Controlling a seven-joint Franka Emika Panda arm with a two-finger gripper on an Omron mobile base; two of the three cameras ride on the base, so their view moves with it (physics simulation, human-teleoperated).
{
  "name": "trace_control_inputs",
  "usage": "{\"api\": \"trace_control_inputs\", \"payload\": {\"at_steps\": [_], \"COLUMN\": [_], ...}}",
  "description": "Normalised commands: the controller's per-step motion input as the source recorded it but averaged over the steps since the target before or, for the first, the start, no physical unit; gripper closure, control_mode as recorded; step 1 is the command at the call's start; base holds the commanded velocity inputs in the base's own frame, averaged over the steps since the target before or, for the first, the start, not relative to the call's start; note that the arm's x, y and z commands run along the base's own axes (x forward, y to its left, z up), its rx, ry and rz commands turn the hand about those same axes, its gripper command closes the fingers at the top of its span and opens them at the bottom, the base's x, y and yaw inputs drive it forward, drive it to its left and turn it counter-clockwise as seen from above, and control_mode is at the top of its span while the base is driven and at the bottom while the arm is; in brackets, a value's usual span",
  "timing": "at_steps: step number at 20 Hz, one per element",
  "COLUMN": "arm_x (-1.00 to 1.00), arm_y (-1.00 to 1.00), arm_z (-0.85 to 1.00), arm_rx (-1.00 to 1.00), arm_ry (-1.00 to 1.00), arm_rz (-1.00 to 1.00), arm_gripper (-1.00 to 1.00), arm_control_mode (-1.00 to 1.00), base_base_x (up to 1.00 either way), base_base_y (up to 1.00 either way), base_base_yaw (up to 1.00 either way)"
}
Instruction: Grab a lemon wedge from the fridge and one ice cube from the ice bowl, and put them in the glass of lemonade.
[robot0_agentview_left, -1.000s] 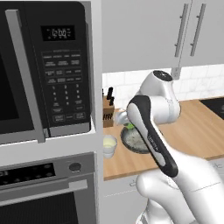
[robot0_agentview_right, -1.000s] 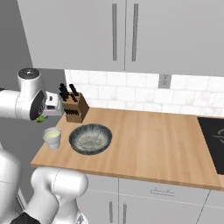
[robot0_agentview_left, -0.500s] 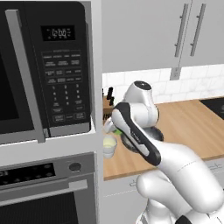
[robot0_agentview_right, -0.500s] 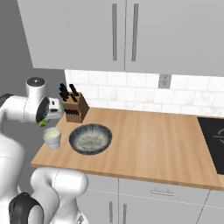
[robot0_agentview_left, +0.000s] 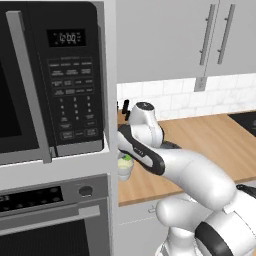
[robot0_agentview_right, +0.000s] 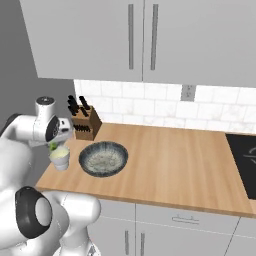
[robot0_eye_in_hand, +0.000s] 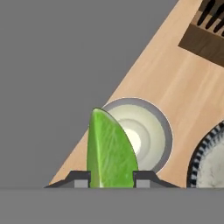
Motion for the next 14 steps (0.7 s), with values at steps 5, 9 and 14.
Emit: {"api": "trace_control_inputs", "payload": {"at_steps": [5, 9, 14], "arm_x": [0.01, 0.19, 0.08], "arm_y": [0.00, 0.01, 0.00], "arm_z": [-0.34, -0.22, -0.19], "arm_rx": [-0.06, -0.01, -0.01], "arm_ry": [0.01, 0.00, 0.00], "arm_rz": [0.06, 0.01, 0.03], "arm_gripper": [1.00, 1.00, 1.00], "arm_control_mode": [-1.00, -1.00, -1.00], "base_base_x": [0.00, 0.00, 0.00], "base_base_y": [0.00, 0.00, 0.00], "base_base_yaw": [0.00, 0.00, 0.00]}}
